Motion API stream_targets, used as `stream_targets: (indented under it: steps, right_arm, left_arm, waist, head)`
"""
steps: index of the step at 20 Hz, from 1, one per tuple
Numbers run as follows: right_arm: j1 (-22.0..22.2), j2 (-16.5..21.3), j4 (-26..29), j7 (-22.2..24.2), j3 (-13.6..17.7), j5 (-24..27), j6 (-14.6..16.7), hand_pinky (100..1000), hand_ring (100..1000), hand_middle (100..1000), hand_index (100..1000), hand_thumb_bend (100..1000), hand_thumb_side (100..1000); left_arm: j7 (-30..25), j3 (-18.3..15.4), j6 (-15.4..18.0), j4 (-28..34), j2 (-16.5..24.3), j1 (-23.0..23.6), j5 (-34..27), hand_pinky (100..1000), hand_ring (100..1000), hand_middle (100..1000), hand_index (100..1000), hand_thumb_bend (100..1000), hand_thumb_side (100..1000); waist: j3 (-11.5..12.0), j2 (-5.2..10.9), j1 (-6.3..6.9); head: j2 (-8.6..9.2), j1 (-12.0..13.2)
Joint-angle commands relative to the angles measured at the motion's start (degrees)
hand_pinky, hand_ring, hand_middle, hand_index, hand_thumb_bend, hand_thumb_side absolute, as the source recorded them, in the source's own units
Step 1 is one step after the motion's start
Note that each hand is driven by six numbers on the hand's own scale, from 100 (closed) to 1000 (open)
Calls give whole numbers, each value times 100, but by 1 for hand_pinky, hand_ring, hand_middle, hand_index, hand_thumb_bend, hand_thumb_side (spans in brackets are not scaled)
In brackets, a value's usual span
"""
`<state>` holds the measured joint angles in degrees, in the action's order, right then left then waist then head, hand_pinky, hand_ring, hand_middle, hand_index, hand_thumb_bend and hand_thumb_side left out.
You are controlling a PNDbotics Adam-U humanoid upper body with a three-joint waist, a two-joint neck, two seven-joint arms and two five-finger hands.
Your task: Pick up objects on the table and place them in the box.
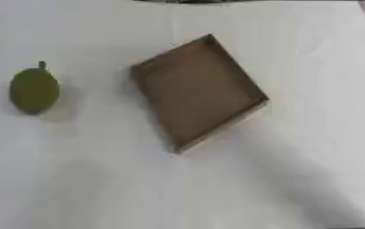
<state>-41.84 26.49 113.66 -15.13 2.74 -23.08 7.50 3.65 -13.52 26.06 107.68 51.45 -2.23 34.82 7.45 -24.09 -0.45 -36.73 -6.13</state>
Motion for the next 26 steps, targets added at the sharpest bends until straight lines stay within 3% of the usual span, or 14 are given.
stream_targets:
  steps: [1,4,7,10,15,19,26]
  right_arm:
    - [-72,126,93,18,-3,-1,-7,745,555,650,832,100,527]
    - [-63,112,93,26,-11,12,-7,746,555,650,832,100,527]
    - [-58,106,93,32,-15,17,-6,746,555,650,832,100,527]
    - [-50,96,93,36,-18,24,-1,746,555,649,832,100,519]
    - [-26,76,93,38,-23,41,1,746,555,649,832,100,527]
    - [-27,49,93,58,-45,61,-3,747,556,649,833,100,528]
    - [-12,-23,93,115,-93,119,1,748,555,649,833,100,528]
  left_arm:
    - [-290,80,-36,-28,336,-133,-202,908,863,819,968,100,424]
    - [-490,199,-94,-41,419,-249,-318,937,892,835,972,100,575]
    - [-612,263,-166,-40,452,-314,-344,937,892,835,972,100,575]
    - [-845,359,-420,-162,525,-407,-275,982,945,877,968,203,577]
    - [-1233,513,-806,-169,536,-544,-232,985,947,877,977,192,629]
    - [-1552,676,-777,-222,550,-641,-316,967,924,855,986,182,678]
    - [-1756,985,-561,-394,655,-1012,-545,956,918,861,994,167,634]
  waist:
    - [-3,148,22]
    - [-15,151,21]
    - [-19,153,21]
    - [-40,168,30]
    - [-56,171,27]
    - [-59,174,22]
    - [-70,189,25]
  head:
    - [3,21]
    - [-8,29]
    - [-12,29]
    - [-14,55]
    - [-24,87]
    - [-20,111]
    - [-20,163]
